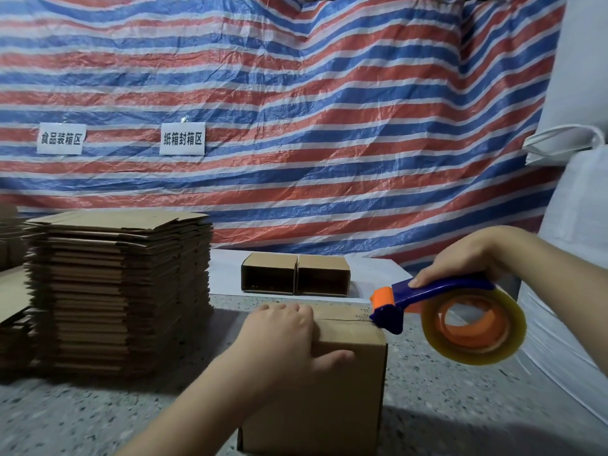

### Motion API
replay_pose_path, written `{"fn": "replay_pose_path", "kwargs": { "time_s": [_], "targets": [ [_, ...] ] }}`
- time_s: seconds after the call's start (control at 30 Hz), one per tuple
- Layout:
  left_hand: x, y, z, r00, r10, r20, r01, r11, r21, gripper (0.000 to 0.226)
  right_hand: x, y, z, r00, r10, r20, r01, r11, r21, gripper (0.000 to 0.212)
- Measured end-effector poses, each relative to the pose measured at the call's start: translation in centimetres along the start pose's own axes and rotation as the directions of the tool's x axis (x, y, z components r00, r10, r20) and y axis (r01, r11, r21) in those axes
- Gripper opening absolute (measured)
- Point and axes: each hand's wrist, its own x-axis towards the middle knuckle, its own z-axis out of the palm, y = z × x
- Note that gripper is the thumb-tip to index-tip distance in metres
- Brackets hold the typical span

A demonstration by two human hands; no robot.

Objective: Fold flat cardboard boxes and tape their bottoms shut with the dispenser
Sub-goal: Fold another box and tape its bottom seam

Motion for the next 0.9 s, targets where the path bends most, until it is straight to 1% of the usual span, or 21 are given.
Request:
{"fn": "replay_pose_path", "kwargs": {
  "time_s": [0.07, 0.13, 0.2, 0.27, 0.37, 0.5, 0.6, 0.67, 0.77, 0.83, 0.9],
  "targets": [
    [0.9, 1.0, -0.5, 1.000, -0.011, 0.018, 0.010, 1.000, 0.013, 0.079, -0.1, 0.0, 0.2, 1.000, 0.001, -0.002, -0.001, 1.000, 0.004, 0.099],
    [1.9, 2.4, -0.6, 0.999, 0.039, 0.021, -0.037, 0.996, -0.082, 0.091, -0.1, 0.2, 0.2, 1.000, 0.004, -0.001, -0.004, 1.000, 0.008, 0.103],
    [2.4, 3.8, -0.5, 0.991, 0.129, 0.046, -0.118, 0.975, -0.186, 0.099, 0.1, 0.3, 0.2, 1.000, -0.001, 0.002, 0.001, 1.000, 0.009, 0.107],
    [2.8, 4.9, 0.2, 0.983, 0.173, 0.058, -0.159, 0.969, -0.189, 0.094, 0.3, 0.5, 0.2, 1.000, -0.010, 0.006, 0.010, 1.000, 0.011, 0.107],
    [3.2, 5.3, 1.5, 0.986, 0.166, 0.006, -0.164, 0.981, -0.101, 0.084, 0.5, 0.9, 0.4, 1.000, -0.018, 0.012, 0.018, 1.000, 0.022, 0.103],
    [3.3, 4.9, 1.8, 0.983, 0.179, -0.028, -0.181, 0.979, -0.096, 0.082, -0.2, 1.7, -0.3, 0.999, -0.043, 0.019, 0.042, 0.997, 0.059, 0.104],
    [3.4, 4.9, 2.1, 0.982, 0.182, -0.041, -0.186, 0.977, -0.102, 0.083, -1.8, 3.3, -1.9, 0.999, -0.045, -0.007, 0.045, 0.996, 0.077, 0.105],
    [3.4, 4.8, 2.2, 0.983, 0.182, -0.036, -0.185, 0.975, -0.119, 0.084, -2.9, 4.0, -2.5, 1.000, -0.012, 0.006, 0.012, 0.999, 0.032, 0.102],
    [3.5, 4.7, 2.2, 0.980, 0.198, -0.034, -0.201, 0.971, -0.132, 0.083, -3.1, 3.0, -1.3, 0.998, 0.066, -0.010, -0.067, 0.982, -0.177, 0.097],
    [3.5, 4.8, 2.2, 0.977, 0.212, -0.028, -0.214, 0.970, -0.117, 0.080, -1.9, 1.2, 0.8, 0.994, 0.093, -0.056, -0.106, 0.945, -0.308, 0.081],
    [3.5, 4.8, 2.1, 0.975, 0.220, -0.028, -0.222, 0.972, -0.084, 0.075, -0.6, -0.3, 2.5, 0.988, 0.076, -0.132, -0.122, 0.914, -0.387, 0.069]
  ]
}}
